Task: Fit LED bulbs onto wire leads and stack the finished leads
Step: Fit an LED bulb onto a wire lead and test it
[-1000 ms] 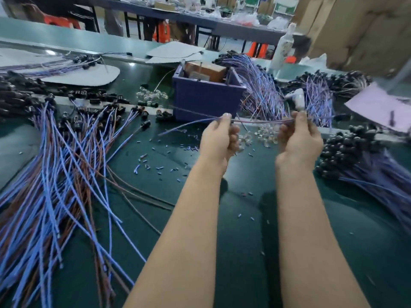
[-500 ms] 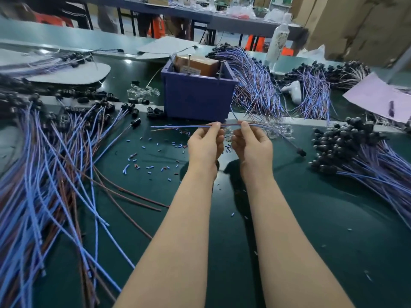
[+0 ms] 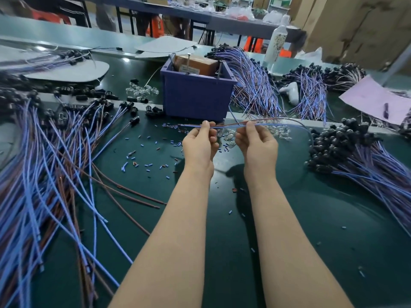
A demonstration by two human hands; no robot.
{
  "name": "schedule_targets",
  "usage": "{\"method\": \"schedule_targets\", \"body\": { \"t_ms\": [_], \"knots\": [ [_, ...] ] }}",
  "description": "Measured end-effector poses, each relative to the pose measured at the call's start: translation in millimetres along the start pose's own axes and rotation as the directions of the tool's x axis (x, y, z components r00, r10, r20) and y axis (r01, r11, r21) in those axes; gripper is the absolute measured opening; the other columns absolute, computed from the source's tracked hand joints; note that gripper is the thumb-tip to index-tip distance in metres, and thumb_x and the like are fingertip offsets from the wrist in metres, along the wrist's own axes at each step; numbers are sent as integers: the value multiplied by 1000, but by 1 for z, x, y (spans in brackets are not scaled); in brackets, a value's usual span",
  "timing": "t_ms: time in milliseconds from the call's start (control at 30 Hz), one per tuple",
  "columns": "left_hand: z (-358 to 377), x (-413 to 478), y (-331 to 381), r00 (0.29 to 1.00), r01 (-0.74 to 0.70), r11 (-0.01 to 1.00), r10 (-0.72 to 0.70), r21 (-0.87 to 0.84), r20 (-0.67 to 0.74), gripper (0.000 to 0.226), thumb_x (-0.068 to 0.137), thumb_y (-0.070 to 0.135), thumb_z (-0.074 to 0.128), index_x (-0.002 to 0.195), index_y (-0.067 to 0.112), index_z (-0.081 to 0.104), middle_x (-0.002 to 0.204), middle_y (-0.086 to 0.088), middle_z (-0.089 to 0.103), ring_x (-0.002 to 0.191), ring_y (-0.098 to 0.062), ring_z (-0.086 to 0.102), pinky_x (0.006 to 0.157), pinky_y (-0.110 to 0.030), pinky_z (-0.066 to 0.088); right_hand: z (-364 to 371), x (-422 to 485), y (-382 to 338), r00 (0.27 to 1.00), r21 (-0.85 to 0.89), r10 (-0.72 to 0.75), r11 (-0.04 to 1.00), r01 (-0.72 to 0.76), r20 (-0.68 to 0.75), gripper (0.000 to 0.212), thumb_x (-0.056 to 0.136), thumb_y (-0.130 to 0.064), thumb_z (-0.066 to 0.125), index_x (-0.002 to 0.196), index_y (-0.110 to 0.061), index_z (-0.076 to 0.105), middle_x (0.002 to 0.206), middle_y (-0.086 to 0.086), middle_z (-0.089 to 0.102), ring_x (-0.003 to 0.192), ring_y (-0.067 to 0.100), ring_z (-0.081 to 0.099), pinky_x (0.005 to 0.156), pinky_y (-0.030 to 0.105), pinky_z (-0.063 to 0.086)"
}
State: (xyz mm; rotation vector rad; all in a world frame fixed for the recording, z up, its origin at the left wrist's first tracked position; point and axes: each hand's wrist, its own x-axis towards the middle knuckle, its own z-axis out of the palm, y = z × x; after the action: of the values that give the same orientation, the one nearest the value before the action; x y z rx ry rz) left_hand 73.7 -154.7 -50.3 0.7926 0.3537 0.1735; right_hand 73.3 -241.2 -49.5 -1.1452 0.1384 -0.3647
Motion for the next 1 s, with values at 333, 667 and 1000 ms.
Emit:
{"method": "schedule_targets", "body": {
  "t_ms": [333,667,1000],
  "knots": [
    [-8,6,12,1000,-30,975,30,-220,-6,27,101,15,43,80,6,58,55,4,49,37,-1,40,39,-12,34,-5,1,-6,992,147,123,981,-124,20,17,96,-12,52,79,-10,53,55,-2,66,50,6,62,56,17,55],
    [-5,2,10,998,-60,983,62,-176,10,28,99,27,48,82,9,62,56,6,51,43,-1,43,43,-12,40,-3,-1,-5,966,239,254,936,-260,58,17,95,-7,52,79,-6,56,58,3,68,52,9,65,55,18,55],
    [2,-7,3,991,-42,995,30,92,128,26,98,17,50,77,13,64,46,12,50,40,1,39,49,-13,38,3,-4,-3,922,168,285,927,-335,263,12,91,4,51,93,-7,54,70,7,71,62,12,66,63,19,56]
  ]
}}
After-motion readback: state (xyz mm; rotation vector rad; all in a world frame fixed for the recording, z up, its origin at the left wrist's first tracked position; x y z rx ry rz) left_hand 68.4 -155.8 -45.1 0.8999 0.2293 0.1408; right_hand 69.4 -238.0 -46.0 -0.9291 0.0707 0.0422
